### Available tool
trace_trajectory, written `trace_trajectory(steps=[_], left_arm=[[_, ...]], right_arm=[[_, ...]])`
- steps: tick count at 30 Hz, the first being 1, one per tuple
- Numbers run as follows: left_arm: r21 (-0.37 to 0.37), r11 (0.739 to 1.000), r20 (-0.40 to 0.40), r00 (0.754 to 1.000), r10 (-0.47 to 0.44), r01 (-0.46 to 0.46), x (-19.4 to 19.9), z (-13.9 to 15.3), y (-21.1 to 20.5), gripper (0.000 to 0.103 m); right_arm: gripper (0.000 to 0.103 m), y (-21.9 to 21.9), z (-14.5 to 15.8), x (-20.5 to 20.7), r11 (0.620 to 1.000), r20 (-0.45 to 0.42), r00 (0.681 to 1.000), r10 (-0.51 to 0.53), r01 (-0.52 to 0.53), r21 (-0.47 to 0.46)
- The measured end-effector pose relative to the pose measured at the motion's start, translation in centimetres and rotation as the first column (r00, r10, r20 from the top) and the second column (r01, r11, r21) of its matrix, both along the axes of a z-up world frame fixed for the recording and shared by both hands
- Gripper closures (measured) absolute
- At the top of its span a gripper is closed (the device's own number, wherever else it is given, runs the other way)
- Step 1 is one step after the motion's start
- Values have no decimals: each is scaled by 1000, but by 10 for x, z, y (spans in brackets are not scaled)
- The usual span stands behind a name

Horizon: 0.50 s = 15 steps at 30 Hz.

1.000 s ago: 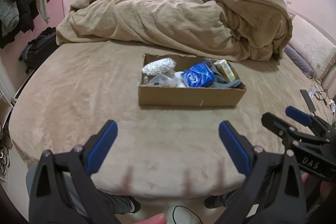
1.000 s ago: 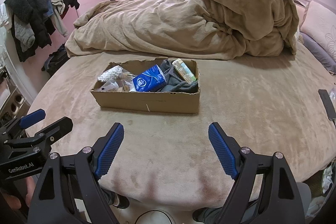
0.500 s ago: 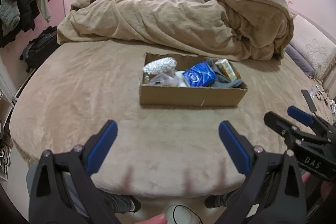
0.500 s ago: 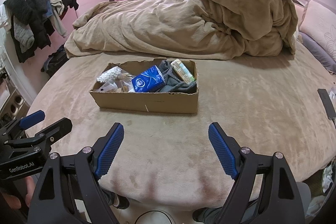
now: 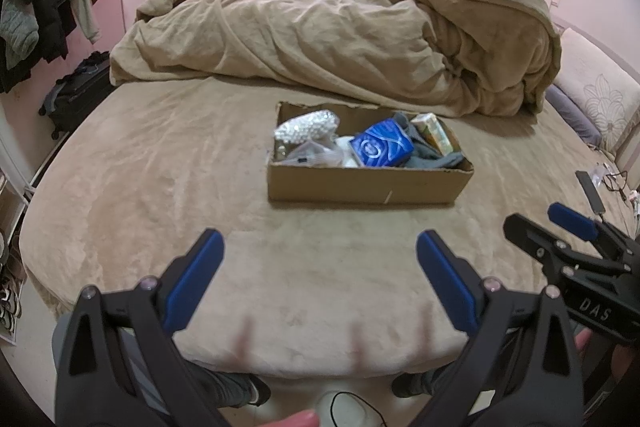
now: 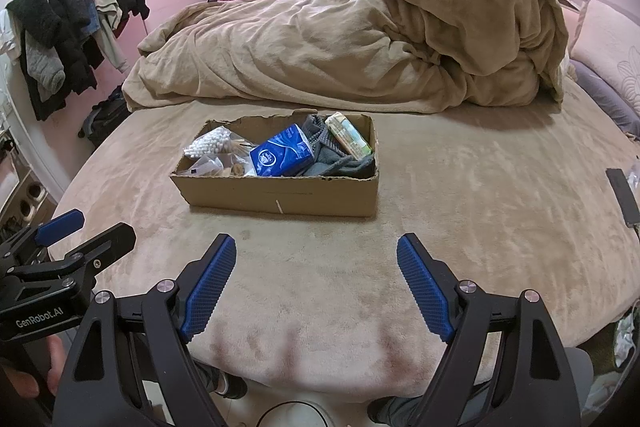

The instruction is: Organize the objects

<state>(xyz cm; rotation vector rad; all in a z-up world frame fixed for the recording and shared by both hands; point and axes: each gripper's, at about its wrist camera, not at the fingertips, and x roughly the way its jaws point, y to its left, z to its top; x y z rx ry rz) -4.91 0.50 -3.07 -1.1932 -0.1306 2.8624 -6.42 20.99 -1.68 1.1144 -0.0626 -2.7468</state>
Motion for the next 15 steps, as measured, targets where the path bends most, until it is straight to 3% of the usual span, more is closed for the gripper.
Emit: trace_trajectory(steps=[15], left_arm=[[0,1000,9,1000,9,-9,-4,-2,0,5]], right_arm=[[18,0,0,-1,1000,0,1000,0,0,-2]])
